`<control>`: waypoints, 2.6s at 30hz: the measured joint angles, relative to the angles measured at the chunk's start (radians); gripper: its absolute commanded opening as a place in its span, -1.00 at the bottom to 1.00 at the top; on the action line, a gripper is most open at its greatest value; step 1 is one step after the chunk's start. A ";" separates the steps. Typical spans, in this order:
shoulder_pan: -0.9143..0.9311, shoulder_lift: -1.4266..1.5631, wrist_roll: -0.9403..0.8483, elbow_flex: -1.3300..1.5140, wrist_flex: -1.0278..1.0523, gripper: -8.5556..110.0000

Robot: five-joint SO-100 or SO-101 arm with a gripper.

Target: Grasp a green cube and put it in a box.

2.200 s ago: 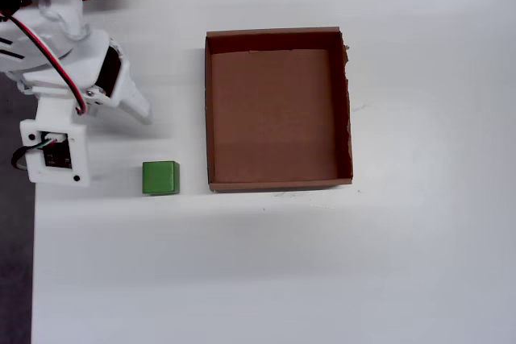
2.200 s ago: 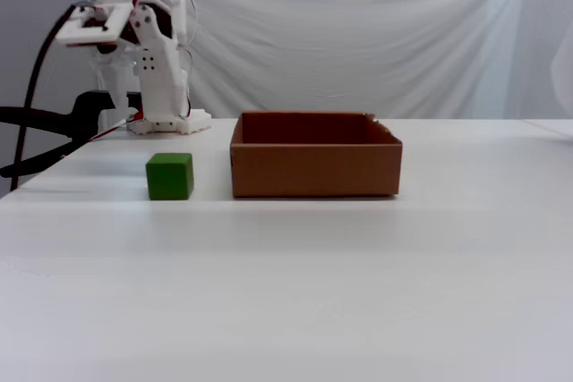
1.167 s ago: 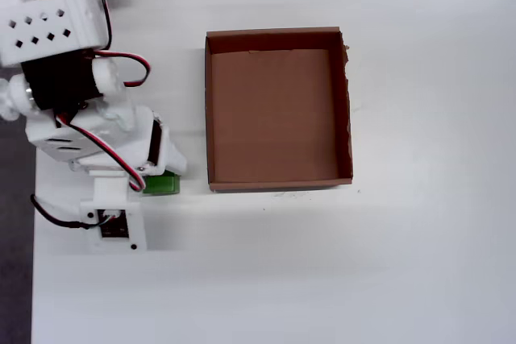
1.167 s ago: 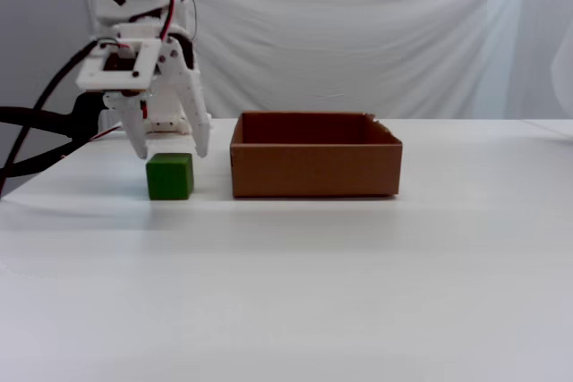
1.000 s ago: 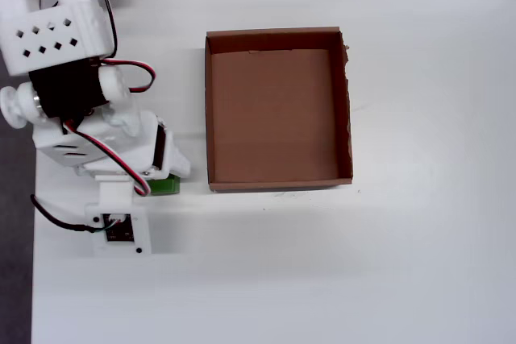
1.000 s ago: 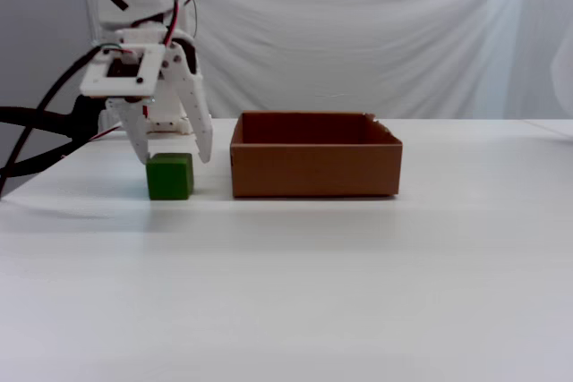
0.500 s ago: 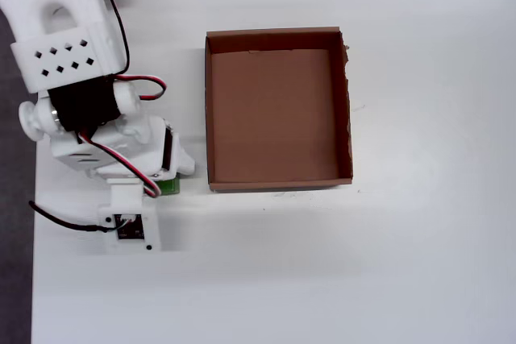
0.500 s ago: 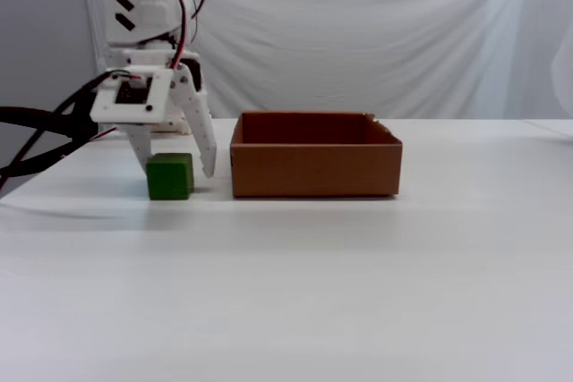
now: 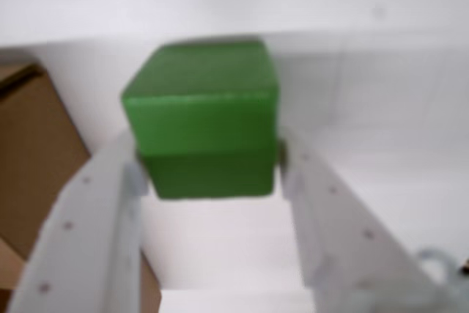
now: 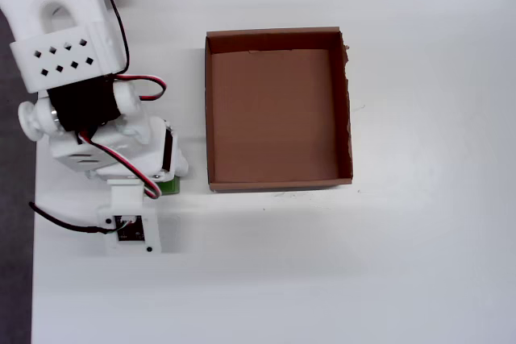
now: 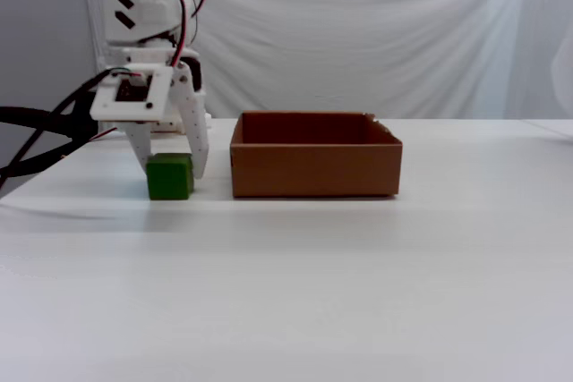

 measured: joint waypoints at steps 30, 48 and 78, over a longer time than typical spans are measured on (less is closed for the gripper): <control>-0.029 0.170 0.009 0.002 0.100 -0.65; -0.322 0.426 0.046 -0.003 0.331 -0.64; -0.514 -0.129 0.107 -0.350 0.344 -0.63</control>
